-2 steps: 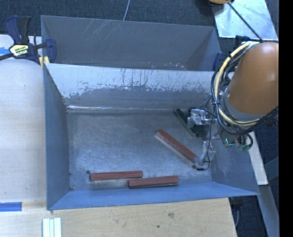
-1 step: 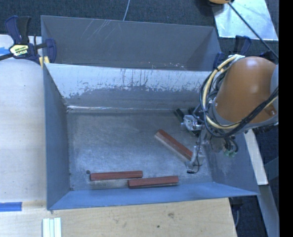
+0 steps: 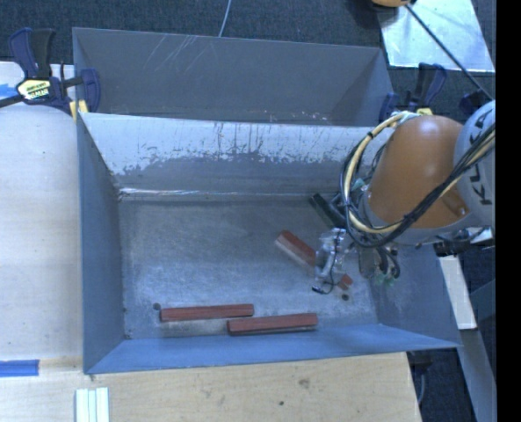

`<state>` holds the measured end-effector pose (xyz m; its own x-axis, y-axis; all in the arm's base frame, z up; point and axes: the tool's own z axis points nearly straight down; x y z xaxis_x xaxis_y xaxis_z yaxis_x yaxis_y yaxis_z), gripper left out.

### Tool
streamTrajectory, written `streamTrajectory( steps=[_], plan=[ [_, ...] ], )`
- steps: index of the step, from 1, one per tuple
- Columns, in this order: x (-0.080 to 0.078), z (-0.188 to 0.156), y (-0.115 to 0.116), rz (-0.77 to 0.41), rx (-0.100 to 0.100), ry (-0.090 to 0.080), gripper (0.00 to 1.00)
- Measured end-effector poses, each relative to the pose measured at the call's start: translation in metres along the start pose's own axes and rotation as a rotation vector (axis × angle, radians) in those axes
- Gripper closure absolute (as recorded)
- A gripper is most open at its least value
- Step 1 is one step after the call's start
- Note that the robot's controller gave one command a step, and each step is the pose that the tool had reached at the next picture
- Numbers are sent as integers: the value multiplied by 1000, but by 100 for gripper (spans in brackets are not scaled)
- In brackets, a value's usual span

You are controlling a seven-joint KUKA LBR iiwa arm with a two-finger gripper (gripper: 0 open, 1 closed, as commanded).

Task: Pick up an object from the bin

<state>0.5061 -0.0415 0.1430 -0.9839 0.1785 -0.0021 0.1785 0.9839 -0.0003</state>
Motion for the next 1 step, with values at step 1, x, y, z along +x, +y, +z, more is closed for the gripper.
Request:
streamTrajectory(
  steps=[1],
  plan=[
    [0, 0, 0, 0, 0, 0, 0]
  ],
)
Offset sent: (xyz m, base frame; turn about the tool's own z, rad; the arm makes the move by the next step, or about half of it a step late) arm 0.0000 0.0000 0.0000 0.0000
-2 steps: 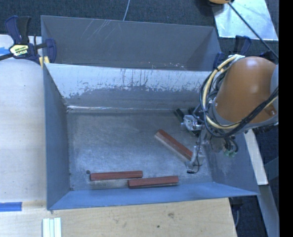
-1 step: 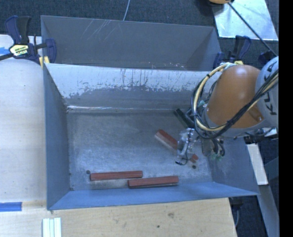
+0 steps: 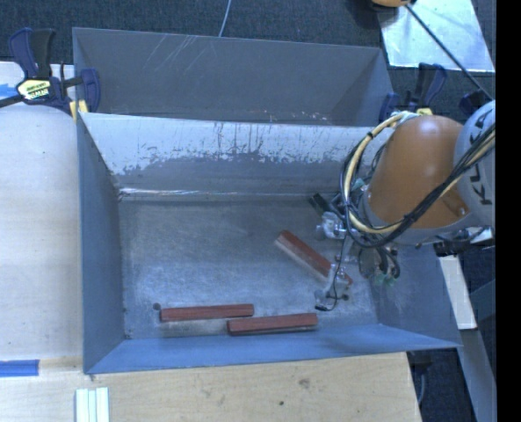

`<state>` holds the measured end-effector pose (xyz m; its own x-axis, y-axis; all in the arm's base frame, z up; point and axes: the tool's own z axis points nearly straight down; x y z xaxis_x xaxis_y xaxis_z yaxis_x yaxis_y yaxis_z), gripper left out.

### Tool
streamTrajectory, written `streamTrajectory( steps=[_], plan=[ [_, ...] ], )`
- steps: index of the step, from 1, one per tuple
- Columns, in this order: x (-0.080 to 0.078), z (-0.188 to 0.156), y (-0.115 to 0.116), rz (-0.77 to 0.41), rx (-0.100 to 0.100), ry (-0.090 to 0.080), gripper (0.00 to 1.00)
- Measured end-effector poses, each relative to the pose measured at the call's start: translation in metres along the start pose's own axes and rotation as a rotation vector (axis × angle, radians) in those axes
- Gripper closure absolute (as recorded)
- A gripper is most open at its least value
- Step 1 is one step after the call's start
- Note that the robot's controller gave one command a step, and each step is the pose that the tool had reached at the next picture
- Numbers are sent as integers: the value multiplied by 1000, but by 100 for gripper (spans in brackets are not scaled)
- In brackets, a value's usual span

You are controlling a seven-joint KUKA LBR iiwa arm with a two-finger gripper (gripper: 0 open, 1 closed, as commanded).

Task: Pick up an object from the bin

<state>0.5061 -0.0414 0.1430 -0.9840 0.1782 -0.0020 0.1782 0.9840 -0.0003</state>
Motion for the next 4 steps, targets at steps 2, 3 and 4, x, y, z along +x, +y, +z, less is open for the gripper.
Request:
streamTrajectory(
  steps=[2, 3, 4],
  plan=[
    [-34, 45, -16, -50, -1, -11, 0],
    [-18, 72, 20, 144, -2, -2, 100],
    [-18, 72, 20, 143, -1, -2, 100]
  ],
)
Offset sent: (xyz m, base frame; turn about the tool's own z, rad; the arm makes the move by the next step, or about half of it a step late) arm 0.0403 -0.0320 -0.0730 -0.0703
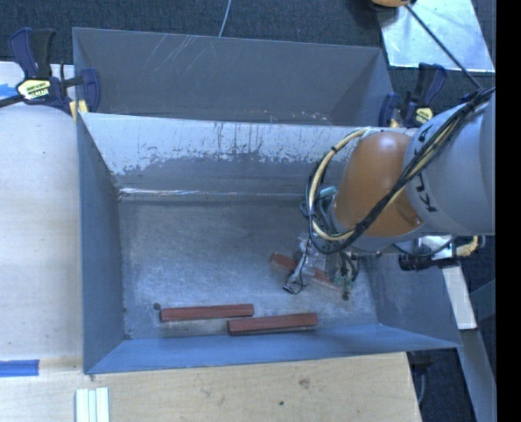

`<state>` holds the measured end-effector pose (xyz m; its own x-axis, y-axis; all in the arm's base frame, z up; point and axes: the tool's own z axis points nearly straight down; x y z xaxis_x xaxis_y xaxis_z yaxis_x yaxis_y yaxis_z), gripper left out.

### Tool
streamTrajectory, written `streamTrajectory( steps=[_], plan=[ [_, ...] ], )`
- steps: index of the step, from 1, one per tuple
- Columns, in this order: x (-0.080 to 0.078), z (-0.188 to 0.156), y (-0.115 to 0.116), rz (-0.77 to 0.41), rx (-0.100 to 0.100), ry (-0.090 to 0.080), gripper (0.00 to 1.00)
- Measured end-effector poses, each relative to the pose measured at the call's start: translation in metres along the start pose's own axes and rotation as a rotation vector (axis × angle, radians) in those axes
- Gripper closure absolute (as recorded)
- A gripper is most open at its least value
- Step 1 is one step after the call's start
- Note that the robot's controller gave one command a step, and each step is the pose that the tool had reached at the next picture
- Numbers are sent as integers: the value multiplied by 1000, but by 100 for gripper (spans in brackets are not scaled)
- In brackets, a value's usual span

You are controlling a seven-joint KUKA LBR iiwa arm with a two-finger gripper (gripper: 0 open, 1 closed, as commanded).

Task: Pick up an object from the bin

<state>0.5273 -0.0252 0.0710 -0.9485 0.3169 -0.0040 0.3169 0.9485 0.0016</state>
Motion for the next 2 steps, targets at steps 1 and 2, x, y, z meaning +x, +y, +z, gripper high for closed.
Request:
streamTrajectory(
  steps=[1, 2],
  plan=[
    [-57, -86, -17, 41, 2, 2, 100],
    [-57, -86, -17, 41, 2, 2, 100]
  ],
)
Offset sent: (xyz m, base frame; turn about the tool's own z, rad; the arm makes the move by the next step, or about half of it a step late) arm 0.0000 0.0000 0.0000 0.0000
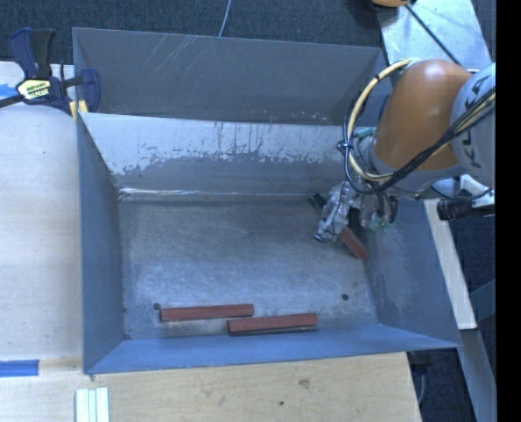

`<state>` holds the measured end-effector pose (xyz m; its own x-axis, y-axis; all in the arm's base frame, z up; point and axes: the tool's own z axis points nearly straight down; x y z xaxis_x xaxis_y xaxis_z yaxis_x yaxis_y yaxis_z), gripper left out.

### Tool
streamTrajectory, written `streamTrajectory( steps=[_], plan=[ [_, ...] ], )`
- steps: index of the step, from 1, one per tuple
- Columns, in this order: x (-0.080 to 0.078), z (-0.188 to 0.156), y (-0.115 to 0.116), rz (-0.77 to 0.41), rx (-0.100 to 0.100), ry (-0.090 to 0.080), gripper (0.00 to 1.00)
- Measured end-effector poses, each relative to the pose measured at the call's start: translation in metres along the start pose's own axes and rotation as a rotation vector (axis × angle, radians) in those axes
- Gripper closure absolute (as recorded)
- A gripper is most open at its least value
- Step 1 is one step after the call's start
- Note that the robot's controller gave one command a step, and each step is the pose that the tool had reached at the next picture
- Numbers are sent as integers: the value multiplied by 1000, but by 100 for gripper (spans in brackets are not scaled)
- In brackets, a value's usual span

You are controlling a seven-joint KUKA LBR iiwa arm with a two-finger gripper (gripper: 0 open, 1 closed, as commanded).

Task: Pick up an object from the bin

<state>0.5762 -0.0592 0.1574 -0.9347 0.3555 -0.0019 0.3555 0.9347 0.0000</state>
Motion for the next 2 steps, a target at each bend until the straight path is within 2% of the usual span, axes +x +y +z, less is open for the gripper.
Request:
streamTrajectory(
  steps=[1, 2],
  plan=[
    [34, 5, -5, 20, 0, -3, 100],
    [55, -8, -3, 6, 1, 2, 100]
  ],
)
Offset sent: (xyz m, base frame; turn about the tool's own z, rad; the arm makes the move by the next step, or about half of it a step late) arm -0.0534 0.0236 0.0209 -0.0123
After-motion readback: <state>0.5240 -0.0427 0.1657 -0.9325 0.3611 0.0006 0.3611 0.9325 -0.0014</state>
